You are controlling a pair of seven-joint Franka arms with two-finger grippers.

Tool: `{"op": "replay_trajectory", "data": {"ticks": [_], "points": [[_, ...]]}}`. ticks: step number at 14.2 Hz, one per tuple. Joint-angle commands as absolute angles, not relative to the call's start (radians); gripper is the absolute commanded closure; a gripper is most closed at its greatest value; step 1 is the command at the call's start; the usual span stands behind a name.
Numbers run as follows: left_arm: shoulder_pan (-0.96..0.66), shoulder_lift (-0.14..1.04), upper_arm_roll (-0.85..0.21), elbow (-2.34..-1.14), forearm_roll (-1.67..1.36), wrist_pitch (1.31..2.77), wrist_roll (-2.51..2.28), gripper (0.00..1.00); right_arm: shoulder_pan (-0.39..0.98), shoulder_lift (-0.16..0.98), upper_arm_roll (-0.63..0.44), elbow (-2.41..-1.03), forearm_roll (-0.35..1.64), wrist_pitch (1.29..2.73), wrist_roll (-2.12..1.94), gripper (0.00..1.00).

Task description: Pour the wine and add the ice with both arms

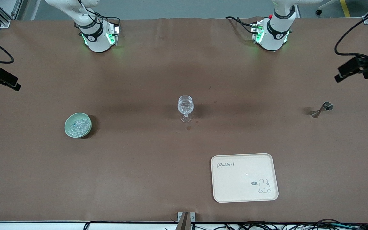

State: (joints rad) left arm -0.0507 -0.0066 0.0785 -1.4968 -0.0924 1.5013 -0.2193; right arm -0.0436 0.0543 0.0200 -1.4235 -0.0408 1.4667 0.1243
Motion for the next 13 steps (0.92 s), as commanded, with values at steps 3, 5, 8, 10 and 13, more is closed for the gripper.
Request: {"op": "replay_trajectory", "data": {"ticks": [3, 5, 8, 10, 13], "points": [[-0.049, 0.075, 0.282, -1.49, -0.207, 1.488, -0.379, 0.0, -0.049, 0.051, 0.026, -1.453, -0.031, 1.491, 0.117, 0.0], [-0.061, 0.151, 0.413, -1.485, -0.305, 1.494, -0.394, 0.0, -0.048, 0.072, 0.028, -1.523, -0.026, 1.586, 0.118, 0.0], [-0.064, 0.308, 0.604, -1.485, -0.461, 1.509, -0.382, 0.0, -0.04, 0.121, 0.028, -1.691, -0.025, 1.773, 0.118, 0.0], [-0.058, 0.435, 0.707, -1.483, -0.594, 1.512, -0.37, 0.0, -0.04, 0.153, 0.028, -1.791, -0.025, 1.906, 0.118, 0.0], [-0.032, 0.644, 0.845, -1.485, -0.861, 1.526, -0.361, 0.0, -0.041, 0.236, 0.026, -1.899, -0.026, 2.066, 0.117, 0.0]]}}
